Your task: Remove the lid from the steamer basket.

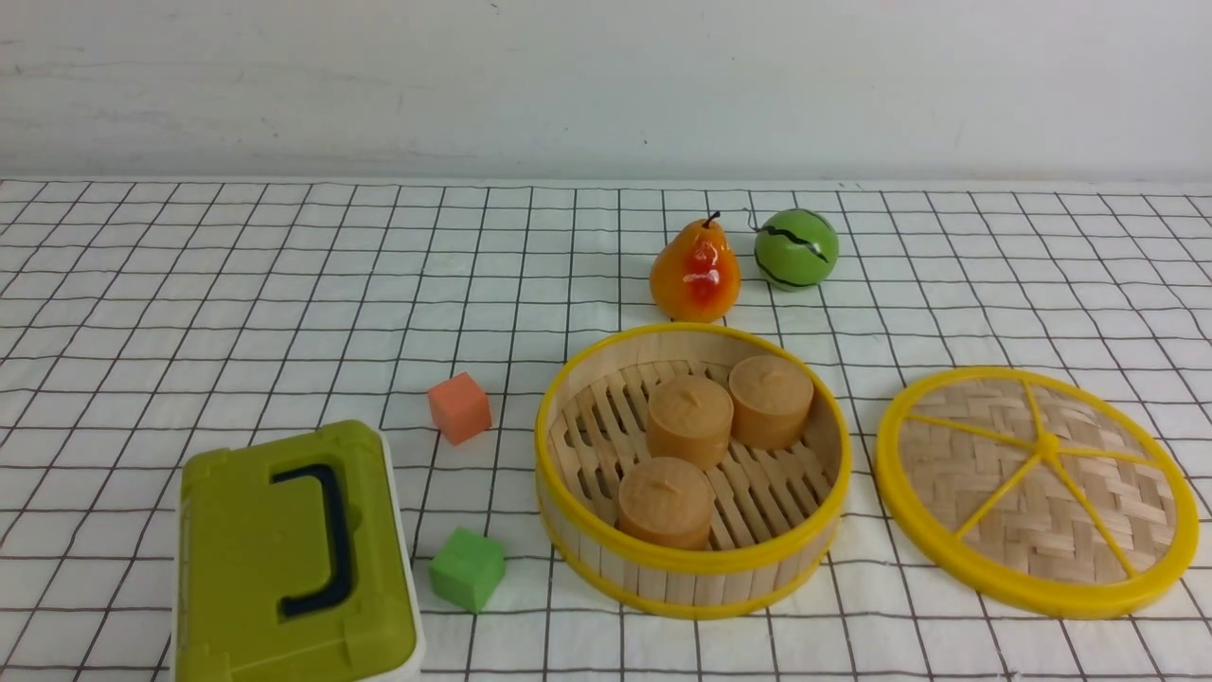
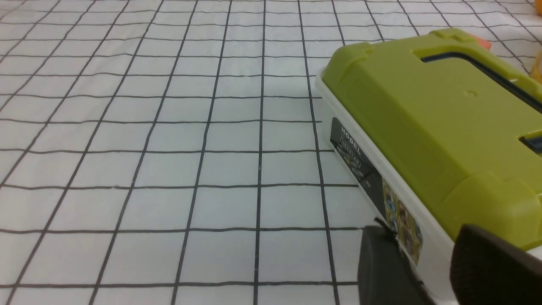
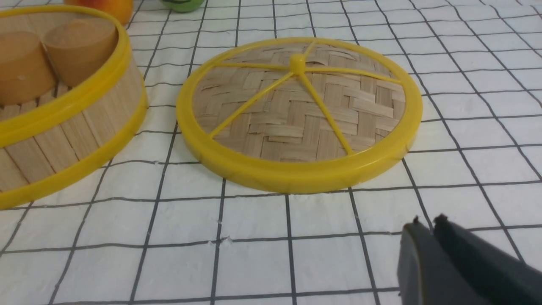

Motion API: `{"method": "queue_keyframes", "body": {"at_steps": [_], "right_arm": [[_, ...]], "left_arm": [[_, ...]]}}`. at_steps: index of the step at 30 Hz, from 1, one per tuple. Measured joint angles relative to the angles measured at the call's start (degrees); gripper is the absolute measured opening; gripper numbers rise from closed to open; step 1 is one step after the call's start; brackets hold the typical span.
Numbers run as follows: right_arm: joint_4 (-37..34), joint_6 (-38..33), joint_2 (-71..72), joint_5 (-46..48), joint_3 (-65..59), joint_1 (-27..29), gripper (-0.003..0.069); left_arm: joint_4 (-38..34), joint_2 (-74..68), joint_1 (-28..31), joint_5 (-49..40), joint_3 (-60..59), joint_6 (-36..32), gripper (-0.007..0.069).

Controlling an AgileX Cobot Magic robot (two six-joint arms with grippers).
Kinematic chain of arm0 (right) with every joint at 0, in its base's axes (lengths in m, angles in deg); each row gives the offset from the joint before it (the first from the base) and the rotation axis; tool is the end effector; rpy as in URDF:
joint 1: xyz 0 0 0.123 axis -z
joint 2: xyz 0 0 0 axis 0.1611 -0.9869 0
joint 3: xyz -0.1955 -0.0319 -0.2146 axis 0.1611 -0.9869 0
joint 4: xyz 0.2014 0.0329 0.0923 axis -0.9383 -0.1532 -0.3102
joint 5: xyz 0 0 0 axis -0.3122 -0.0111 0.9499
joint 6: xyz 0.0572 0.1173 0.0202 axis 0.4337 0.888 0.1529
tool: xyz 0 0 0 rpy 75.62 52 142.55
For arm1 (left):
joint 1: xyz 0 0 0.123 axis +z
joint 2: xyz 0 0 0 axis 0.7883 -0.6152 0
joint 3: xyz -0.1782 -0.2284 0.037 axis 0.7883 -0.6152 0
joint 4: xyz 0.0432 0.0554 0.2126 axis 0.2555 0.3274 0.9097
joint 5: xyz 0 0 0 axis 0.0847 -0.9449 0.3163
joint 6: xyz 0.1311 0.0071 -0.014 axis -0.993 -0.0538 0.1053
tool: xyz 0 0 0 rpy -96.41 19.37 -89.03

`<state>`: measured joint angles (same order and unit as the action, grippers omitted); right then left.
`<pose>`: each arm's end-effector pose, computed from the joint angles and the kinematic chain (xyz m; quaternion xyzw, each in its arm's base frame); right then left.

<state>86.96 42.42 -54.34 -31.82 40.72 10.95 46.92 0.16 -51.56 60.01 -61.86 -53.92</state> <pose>0.0561 -0.0009 0.1606 0.0544 0.8048 0.0257 0.5904 0.0575 -0.0016 0.1614 -0.0025 0.7991 -0.0069 0.6011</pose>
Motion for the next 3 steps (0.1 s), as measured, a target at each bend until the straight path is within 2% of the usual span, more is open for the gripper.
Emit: {"method": "queue_keyframes", "body": {"at_steps": [3], "right_arm": [[0.0,0.0,0.0,0.0,0.0,0.0,0.0051]], "left_arm": [[0.0,0.0,0.0,0.0,0.0,0.0,0.0239]]}}
